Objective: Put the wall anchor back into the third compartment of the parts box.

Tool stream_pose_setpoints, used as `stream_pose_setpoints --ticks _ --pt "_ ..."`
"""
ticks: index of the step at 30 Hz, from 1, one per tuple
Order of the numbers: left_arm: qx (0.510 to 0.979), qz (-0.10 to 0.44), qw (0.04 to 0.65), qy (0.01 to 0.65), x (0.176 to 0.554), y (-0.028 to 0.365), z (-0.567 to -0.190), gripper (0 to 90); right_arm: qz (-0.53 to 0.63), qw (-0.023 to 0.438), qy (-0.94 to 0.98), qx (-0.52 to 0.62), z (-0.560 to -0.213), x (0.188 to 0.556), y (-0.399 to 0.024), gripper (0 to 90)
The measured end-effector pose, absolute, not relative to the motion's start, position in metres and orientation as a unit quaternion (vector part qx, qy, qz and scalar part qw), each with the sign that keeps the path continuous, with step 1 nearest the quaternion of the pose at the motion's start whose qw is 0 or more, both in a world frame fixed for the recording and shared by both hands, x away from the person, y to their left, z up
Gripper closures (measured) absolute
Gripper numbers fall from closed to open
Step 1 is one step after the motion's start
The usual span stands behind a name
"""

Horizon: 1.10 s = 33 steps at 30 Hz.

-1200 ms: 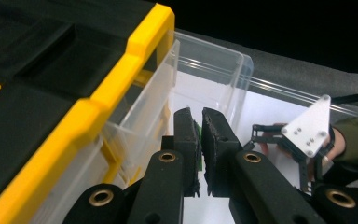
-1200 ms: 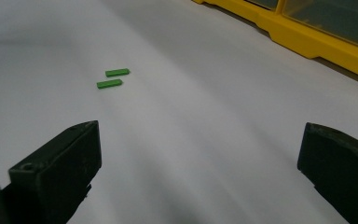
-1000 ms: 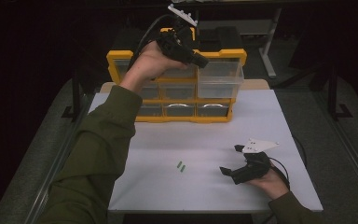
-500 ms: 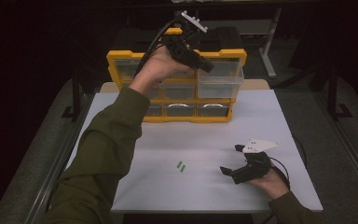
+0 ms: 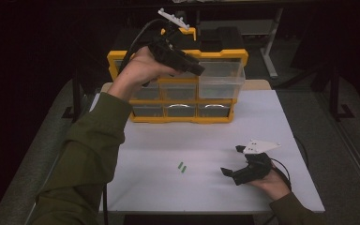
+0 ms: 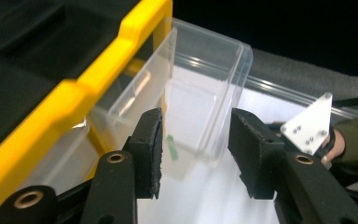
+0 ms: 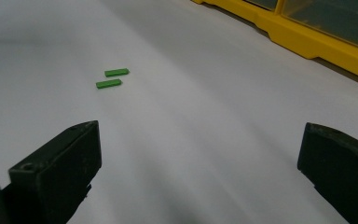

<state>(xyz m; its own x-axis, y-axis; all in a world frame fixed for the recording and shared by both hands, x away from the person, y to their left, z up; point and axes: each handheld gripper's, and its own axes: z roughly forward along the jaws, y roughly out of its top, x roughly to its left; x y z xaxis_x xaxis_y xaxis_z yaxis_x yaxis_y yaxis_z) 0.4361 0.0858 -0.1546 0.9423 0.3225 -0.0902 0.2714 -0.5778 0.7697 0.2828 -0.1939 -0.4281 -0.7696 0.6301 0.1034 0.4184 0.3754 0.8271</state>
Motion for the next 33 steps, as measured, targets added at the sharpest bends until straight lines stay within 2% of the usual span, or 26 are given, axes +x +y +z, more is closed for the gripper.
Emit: stream_pose_setpoints --ticks 16,33 --pt "0.884 0.032 0.428 0.182 0.423 0.119 -0.204 35.2 0.457 0.118 0.822 0.319 -0.428 0.283 -0.194 0.0" --pt "0.889 0.037 0.412 0.198 0.402 0.127 -0.268 18.5 0.455 0.120 0.823 0.316 -0.429 0.283 -0.194 0.0"
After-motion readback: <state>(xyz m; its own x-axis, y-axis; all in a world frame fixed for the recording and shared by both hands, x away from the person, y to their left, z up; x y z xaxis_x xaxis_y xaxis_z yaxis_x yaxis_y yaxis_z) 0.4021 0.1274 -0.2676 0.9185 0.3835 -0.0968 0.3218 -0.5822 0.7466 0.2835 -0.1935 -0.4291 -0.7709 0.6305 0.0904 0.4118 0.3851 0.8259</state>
